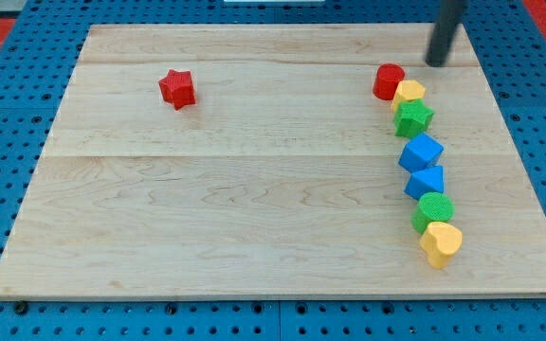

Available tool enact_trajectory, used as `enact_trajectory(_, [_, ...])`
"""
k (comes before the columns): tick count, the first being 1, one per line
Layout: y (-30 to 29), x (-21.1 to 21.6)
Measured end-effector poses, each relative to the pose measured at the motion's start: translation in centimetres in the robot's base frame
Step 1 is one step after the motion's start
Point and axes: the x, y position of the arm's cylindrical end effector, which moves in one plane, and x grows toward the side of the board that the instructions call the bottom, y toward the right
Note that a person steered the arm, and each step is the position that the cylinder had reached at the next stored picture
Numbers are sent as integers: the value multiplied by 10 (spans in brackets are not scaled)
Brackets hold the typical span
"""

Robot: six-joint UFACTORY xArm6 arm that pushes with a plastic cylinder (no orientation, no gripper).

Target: Push the red circle into the red star

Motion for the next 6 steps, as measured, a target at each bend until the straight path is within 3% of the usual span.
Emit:
enact_trajectory(1, [-83,25])
enact_trajectory(2, [-171,3])
enact_trajectory(4, [-160,-26])
enact_trajectory(5, [-247,-24])
enact_trajectory(6, [-309,6])
